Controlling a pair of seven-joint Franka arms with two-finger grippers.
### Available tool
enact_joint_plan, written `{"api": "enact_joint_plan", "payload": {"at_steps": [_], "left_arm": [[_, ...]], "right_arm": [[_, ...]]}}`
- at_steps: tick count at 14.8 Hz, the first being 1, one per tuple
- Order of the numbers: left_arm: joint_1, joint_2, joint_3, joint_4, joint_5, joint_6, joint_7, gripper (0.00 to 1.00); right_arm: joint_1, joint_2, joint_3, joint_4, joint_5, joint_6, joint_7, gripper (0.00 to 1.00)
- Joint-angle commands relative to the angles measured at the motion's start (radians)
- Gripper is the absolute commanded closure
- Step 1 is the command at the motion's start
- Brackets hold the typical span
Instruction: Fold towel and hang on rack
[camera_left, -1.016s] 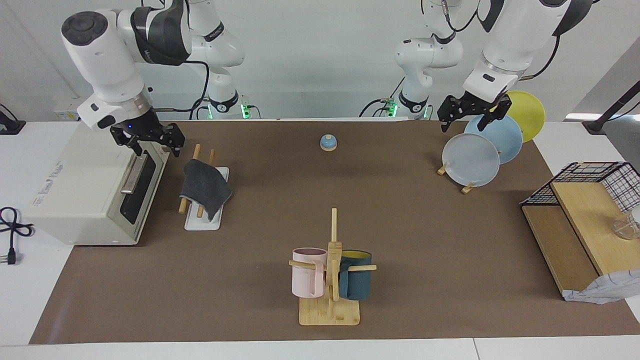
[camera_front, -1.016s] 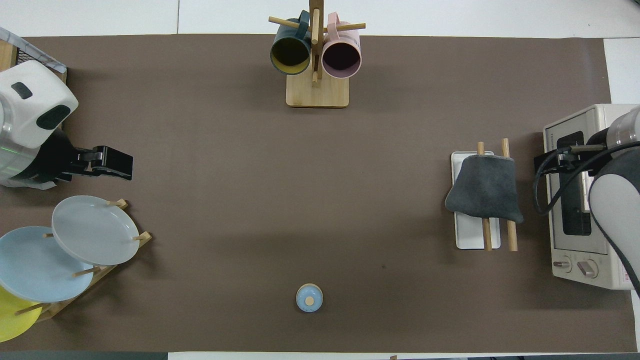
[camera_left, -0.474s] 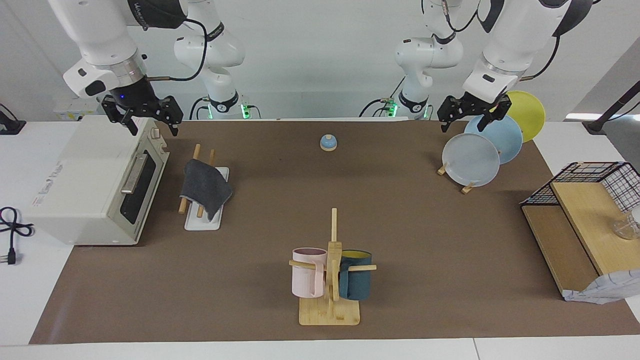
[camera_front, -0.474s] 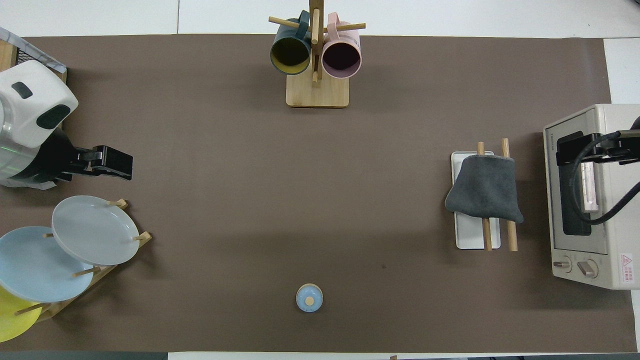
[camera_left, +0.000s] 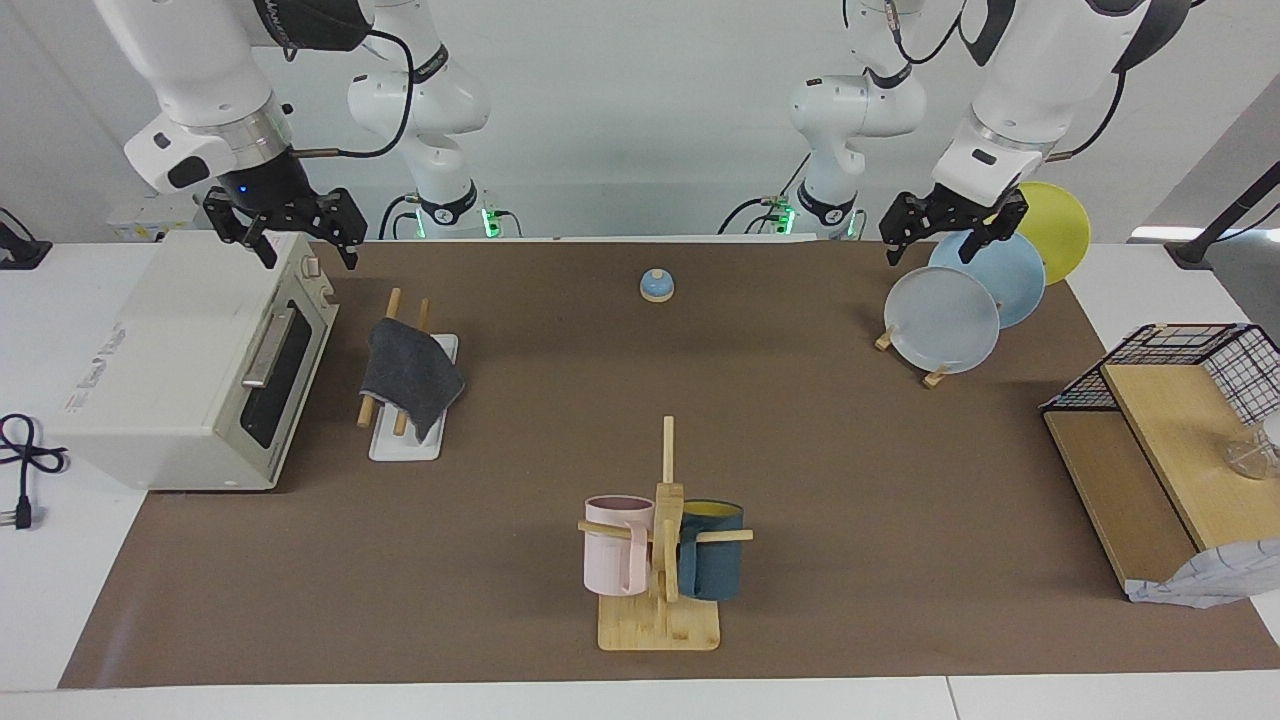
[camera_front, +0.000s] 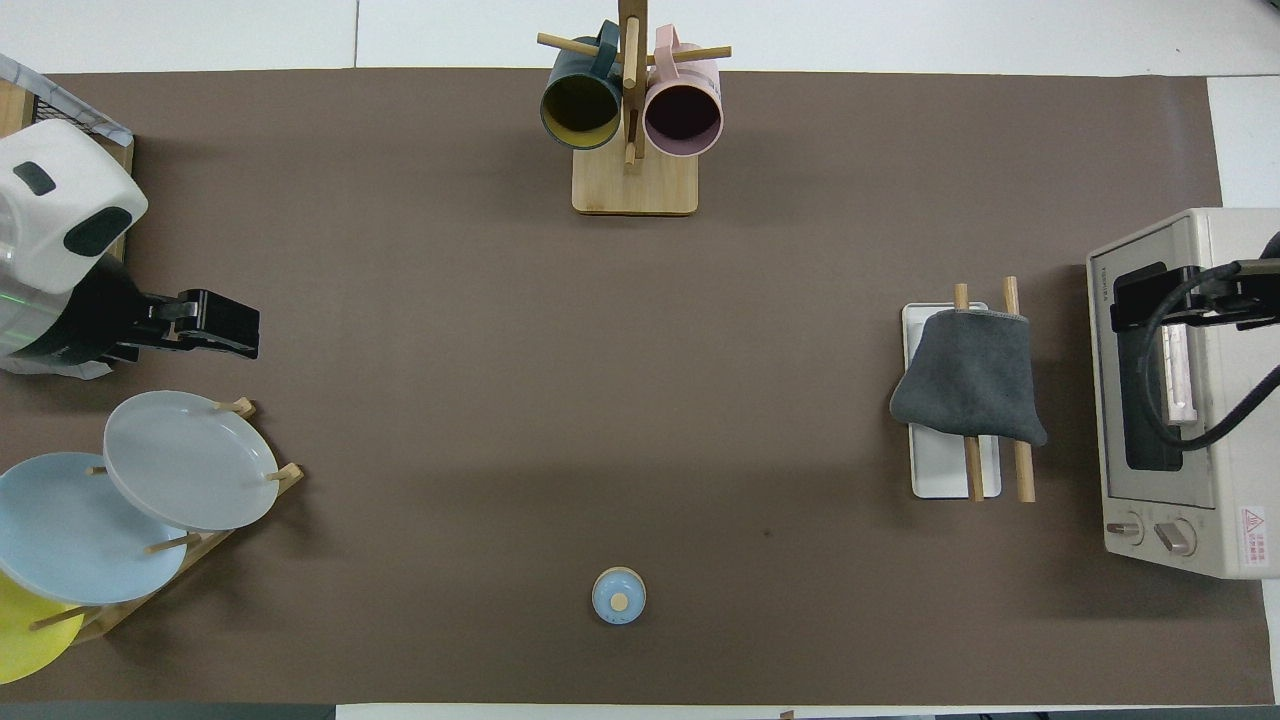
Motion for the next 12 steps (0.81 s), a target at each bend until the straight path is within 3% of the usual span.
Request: {"api": "enact_joint_plan", "payload": {"at_steps": [1,12], "left_arm": [[-0.016,-0.009,0.013,0.002,0.015,-0.018,0.014,0.0],[-0.015,-0.011,0.015,-0.003,0.015,-0.019,0.009,0.0]], "right_arm": [[-0.003,0.004,-0.007,0.001,0.002,-0.025,0.022,0.0],[-0.014,0.004,-0.011,-0.005,0.003,-0.013,0.019,0.0]]}}
